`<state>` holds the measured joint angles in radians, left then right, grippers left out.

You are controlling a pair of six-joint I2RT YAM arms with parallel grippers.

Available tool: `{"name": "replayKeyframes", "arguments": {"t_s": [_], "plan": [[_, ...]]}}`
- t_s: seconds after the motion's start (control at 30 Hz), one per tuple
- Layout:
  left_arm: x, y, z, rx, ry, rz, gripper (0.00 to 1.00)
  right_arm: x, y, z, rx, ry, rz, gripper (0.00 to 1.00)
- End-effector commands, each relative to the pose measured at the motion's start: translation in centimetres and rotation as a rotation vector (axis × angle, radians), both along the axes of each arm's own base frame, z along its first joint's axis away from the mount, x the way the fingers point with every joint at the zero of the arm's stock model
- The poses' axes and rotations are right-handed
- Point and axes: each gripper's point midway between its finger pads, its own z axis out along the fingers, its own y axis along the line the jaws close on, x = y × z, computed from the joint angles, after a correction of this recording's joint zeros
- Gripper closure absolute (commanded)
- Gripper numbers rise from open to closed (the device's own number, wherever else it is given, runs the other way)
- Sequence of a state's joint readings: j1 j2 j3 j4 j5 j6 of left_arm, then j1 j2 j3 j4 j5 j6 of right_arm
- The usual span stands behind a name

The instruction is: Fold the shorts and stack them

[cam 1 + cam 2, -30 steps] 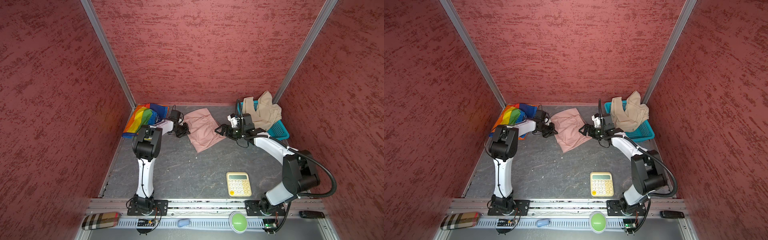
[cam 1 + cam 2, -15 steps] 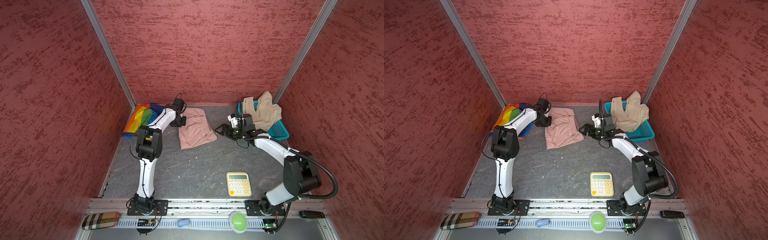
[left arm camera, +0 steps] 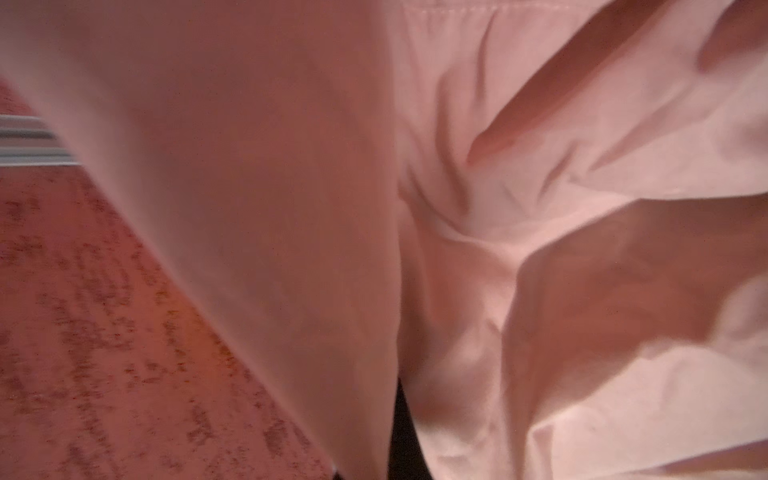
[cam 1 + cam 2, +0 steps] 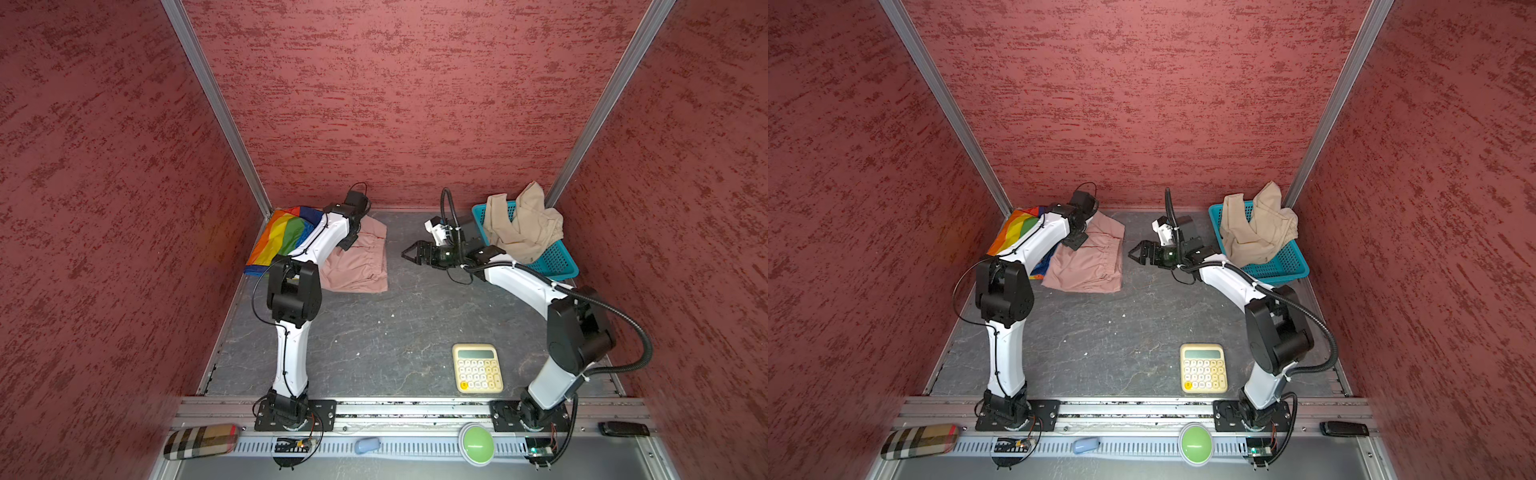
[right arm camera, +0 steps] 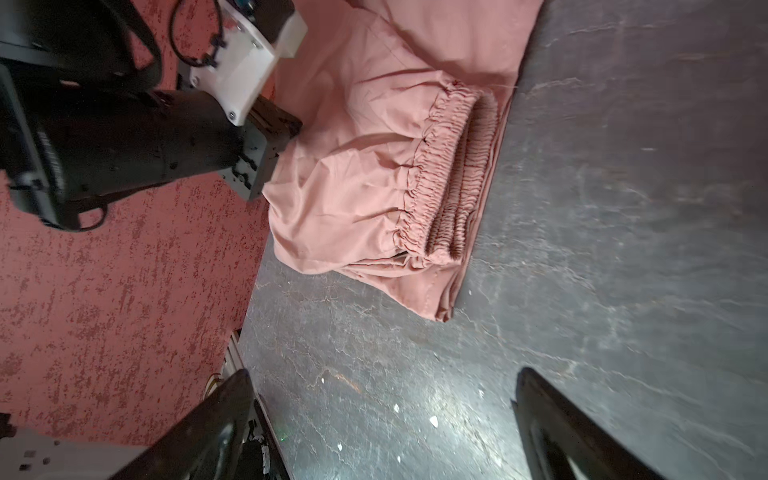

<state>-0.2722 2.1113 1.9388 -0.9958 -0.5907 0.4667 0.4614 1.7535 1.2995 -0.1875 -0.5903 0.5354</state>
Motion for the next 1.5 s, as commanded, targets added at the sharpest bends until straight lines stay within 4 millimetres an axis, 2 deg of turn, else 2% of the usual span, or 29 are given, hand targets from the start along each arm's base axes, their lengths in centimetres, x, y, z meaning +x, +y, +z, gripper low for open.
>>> {"name": "replayKeyframes", "arguments": {"t_s": [0.0, 0.13, 0.23, 0.4, 0.5, 0.57, 0.67, 0.73, 0.9, 1.07, 1.3, 1.47], "plan": [[1.9, 1.9, 7.0, 0.087, -0.161, -0.059, 1.0, 0.5, 2.0, 0.2, 0.012, -0.021, 0.049, 0.01], [2.4, 3.4, 9.0, 0.063, -0.182, -0.044, 1.0, 1.1, 3.1, -0.1, 0.018, -0.015, 0.067, 0.01], [2.4, 4.4, 9.2, 0.055, -0.182, -0.025, 1.0, 1.6, 3.4, -0.4, 0.019, -0.013, 0.072, 0.01], [2.3, 6.4, 8.4, 0.044, -0.168, 0.031, 1.0, 2.1, 3.9, -0.8, 0.02, -0.004, 0.083, 0.01], [2.5, 7.7, 9.0, 0.016, -0.186, 0.076, 1.0, 2.2, 3.9, -1.0, 0.017, 0.0, 0.084, 0.01], [2.6, 8.0, 10.3, -0.008, -0.208, 0.103, 1.0, 2.3, 4.0, -1.0, 0.017, 0.003, 0.086, 0.01], [2.6, 7.4, 13.1, -0.078, -0.278, 0.105, 1.0, 2.5, 4.2, -1.2, 0.021, 0.011, 0.088, 0.01], [2.6, 7.9, 13.7, -0.072, -0.296, 0.11, 1.0, 2.6, 4.3, -1.2, 0.021, 0.014, 0.09, 0.01], [2.6, 10.3, 11.6, -0.097, -0.248, 0.153, 1.0, 2.8, 4.5, -1.0, 0.018, 0.014, 0.094, 0.01], [2.8, 11.5, 8.8, -0.149, -0.209, 0.204, 1.0, 2.9, 4.7, -1.3, 0.015, 0.031, 0.099, 0.01], [4.0, 12.8, 7.7, -0.181, -0.221, 0.19, 1.0, 2.9, 4.7, -2.0, 0.001, 0.054, 0.101, 0.01], [5.0, 14.9, 5.4, -0.164, -0.191, 0.175, 1.0, 2.8, 4.9, -2.6, 0.004, 0.078, 0.101, 0.01]]}}
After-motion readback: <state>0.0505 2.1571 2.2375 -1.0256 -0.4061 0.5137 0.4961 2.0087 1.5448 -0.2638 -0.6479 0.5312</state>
